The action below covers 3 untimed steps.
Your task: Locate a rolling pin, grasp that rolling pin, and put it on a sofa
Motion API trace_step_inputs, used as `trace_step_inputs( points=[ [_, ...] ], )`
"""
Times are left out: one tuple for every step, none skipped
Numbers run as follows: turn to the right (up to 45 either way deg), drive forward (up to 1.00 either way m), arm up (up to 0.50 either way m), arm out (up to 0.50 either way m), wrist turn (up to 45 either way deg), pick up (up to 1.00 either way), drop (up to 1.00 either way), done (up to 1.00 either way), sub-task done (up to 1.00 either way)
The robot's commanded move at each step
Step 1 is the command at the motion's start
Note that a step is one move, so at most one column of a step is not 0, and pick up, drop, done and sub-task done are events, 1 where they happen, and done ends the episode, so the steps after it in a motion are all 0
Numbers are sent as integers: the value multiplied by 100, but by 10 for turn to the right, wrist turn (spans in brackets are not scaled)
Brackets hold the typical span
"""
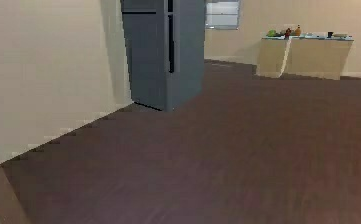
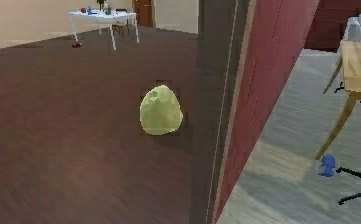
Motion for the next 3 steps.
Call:
trace_step_inputs(
  points=[
    [330,0,0,0,0,0,0,0,0],
    [0,100,0,0,0,0,0,0,0],
    [0,100,0,0,0,0,0,0,0]
  ],
)
